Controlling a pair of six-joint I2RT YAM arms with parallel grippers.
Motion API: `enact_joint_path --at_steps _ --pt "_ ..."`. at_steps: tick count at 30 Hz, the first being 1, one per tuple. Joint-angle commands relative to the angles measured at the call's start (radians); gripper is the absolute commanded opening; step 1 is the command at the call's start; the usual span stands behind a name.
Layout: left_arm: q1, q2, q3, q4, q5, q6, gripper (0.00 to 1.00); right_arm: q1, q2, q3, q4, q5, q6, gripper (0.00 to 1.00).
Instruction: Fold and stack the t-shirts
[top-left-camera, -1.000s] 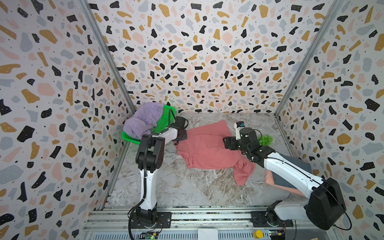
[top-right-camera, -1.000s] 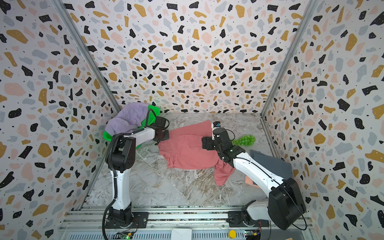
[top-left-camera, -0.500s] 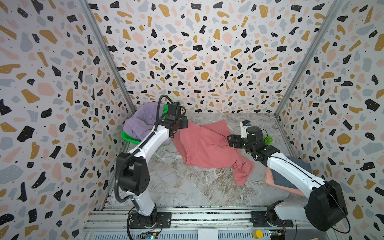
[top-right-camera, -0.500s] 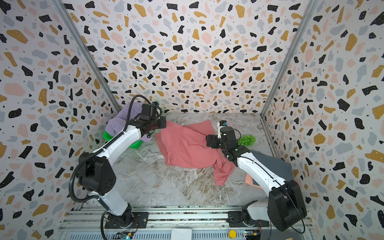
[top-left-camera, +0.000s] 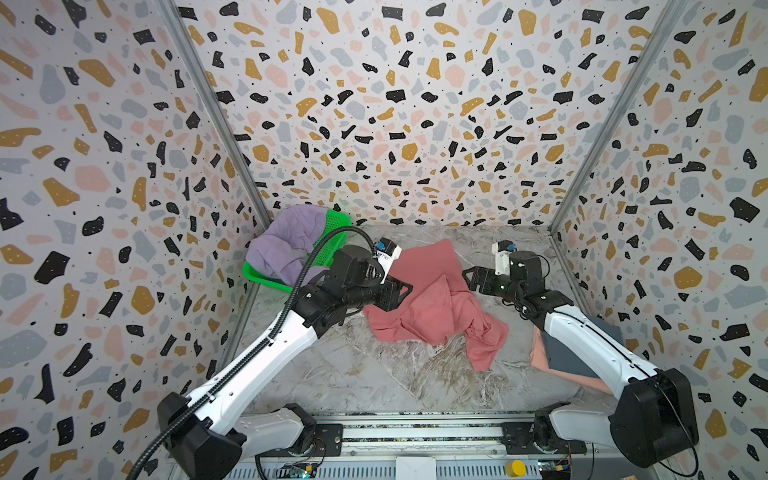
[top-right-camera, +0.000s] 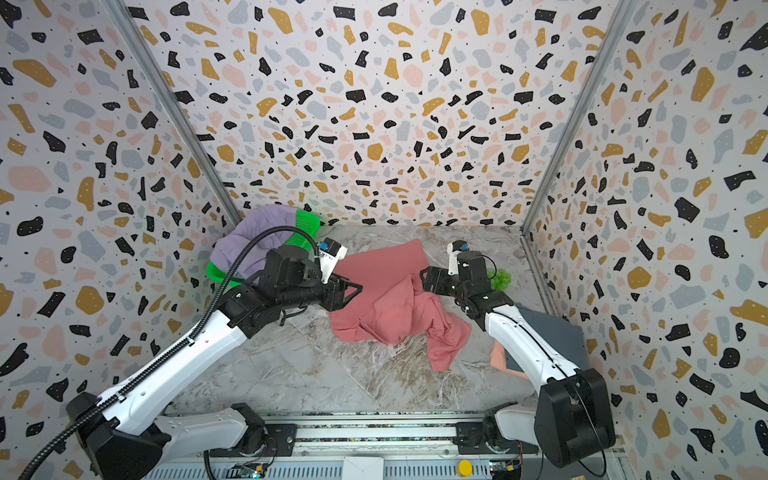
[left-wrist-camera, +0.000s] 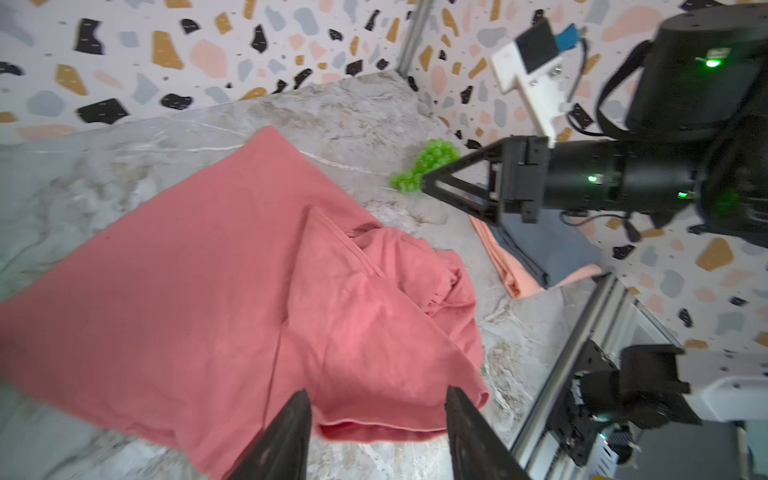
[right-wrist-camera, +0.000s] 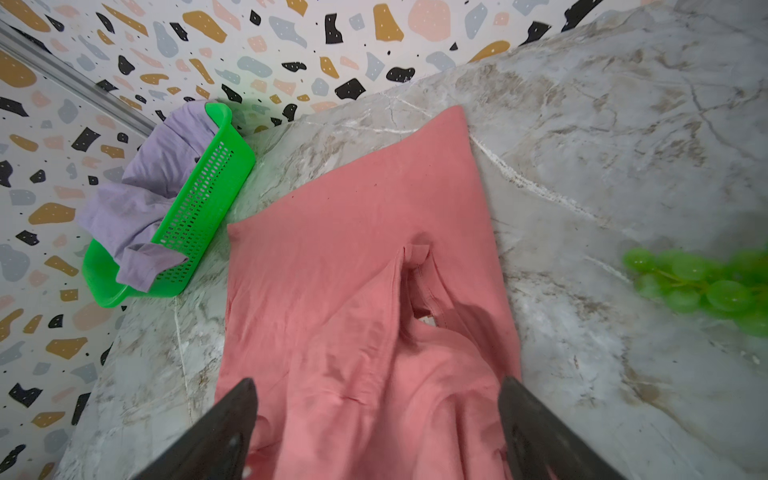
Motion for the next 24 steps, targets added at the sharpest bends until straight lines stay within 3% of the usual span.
enact_joint_path --at_steps 1,9,13,18,24 --pt "0.029 0.082 -0.017 0.053 -0.145 -0.062 0.57 0.001 -0.057 0.008 -0.076 -0.050 0.030 0.91" --pt "0.151 0.288 -0.007 0.065 -0.312 -0.160 0.56 0.024 -0.131 -0.086 -0.208 -0.182 -0.004 0.88" --pt "0.218 0.397 -0.004 0.062 -0.349 -0.201 0.56 0.118 -0.176 -0.163 -0.280 -0.180 -0.026 0.88" --pt "0.278 0.564 0.046 0.093 -0.355 -0.238 0.56 0.270 -0.190 -0.278 -0.236 -0.092 0.060 0.88" --pt "0.313 0.704 0.136 0.131 -0.439 -0.255 0.62 0.306 -0.189 -0.372 -0.166 0.092 0.116 0.90"
